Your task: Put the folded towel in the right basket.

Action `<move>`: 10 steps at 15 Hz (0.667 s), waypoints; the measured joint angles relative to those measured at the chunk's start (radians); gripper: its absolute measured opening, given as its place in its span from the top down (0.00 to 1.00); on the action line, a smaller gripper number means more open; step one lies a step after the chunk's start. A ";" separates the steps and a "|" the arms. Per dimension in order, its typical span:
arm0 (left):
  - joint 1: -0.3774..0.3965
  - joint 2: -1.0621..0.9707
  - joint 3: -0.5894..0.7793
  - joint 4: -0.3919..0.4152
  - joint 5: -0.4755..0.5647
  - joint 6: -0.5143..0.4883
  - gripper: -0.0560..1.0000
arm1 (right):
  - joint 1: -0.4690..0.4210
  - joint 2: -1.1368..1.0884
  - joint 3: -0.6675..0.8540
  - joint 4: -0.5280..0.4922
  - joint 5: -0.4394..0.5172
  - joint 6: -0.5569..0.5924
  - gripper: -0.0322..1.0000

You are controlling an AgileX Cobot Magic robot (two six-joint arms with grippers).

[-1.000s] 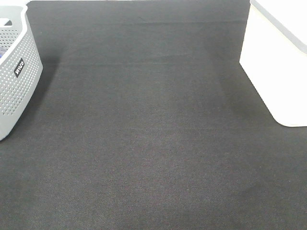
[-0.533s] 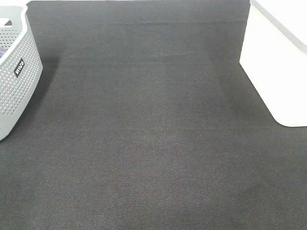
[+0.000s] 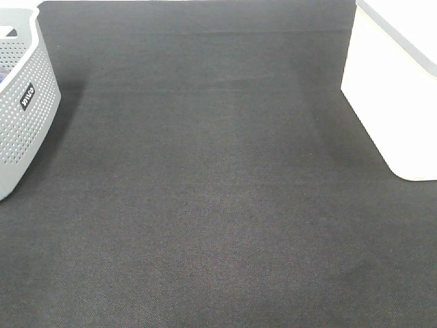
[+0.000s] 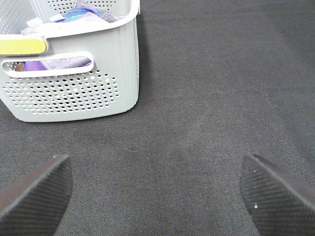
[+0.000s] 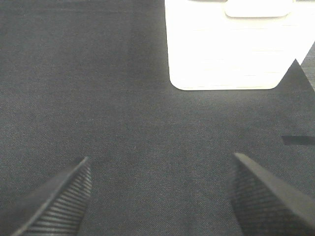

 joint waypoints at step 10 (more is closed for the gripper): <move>0.000 0.000 0.000 0.000 0.000 0.000 0.12 | 0.000 0.000 0.000 0.000 0.000 0.001 0.27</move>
